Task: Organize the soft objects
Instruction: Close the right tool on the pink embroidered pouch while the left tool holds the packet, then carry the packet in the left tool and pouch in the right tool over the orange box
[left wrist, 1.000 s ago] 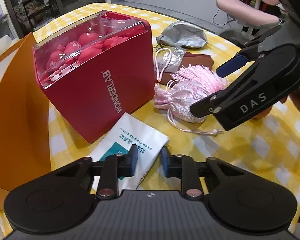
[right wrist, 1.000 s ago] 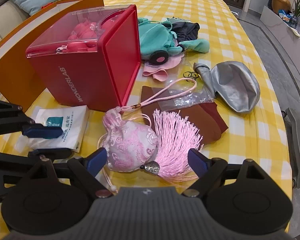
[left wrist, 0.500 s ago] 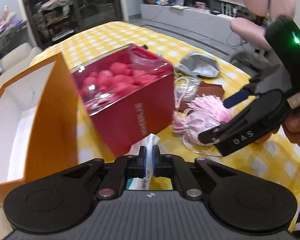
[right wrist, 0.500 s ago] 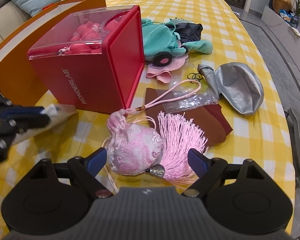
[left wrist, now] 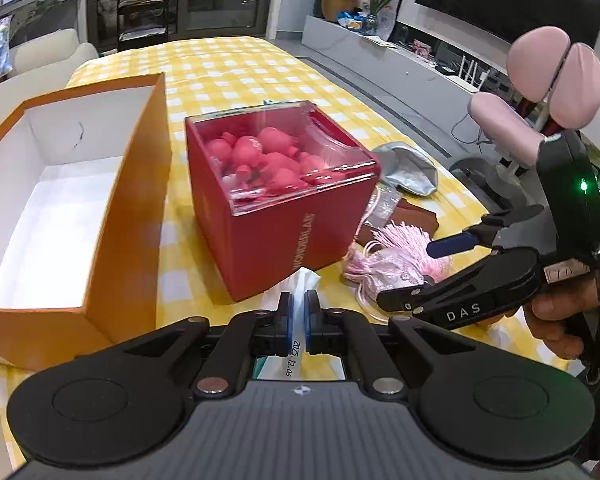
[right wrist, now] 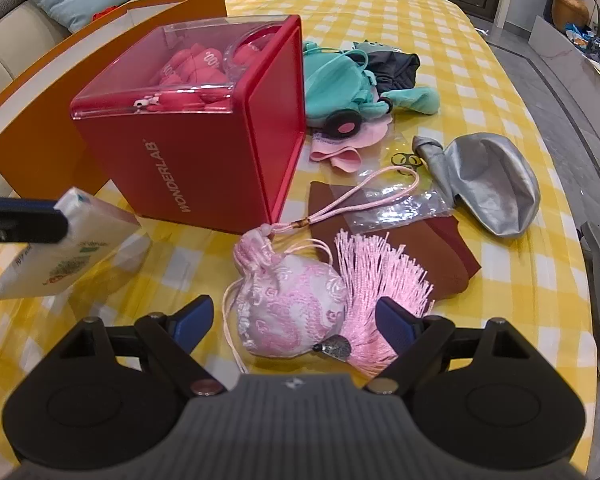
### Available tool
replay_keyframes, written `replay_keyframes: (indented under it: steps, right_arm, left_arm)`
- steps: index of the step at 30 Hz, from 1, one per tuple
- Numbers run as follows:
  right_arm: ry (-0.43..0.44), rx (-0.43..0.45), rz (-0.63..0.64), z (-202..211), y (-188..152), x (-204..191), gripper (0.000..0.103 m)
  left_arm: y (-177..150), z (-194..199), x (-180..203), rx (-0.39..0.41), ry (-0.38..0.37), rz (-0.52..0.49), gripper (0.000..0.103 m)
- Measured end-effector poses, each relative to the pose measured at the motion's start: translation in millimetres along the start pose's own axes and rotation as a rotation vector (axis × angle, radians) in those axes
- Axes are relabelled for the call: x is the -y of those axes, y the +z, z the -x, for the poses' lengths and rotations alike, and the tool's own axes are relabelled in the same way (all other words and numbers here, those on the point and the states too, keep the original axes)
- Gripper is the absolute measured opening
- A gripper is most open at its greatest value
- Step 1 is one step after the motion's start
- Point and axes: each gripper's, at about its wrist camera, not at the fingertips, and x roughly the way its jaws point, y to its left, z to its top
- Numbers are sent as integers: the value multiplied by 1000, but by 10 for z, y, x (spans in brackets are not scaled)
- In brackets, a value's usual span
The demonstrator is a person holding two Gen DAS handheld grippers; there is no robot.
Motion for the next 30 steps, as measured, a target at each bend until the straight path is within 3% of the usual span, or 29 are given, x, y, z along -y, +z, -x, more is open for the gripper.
replay_keyframes:
  steps: [5, 7, 15, 21, 30]
  right_arm:
    - [-9, -18, 11, -85, -8, -41, 84]
    - [-20, -34, 26, -130, -20, -67, 72]
    - [-49, -44, 65, -149, -42, -114, 55]
    - [13, 1, -15, 60, 18, -1, 53]
    - [14, 46, -29, 364, 54, 29, 53]
  left_arm:
    - [-41, -87, -36, -34, 60, -9, 6]
    - [-48, -88, -79, -33, 56, 4, 6]
    - [-31, -51, -92, -30, 57, 9, 6]
    - [-8, 10, -48, -20, 66, -7, 6]
    - [2, 194, 27, 5, 71, -8, 6]
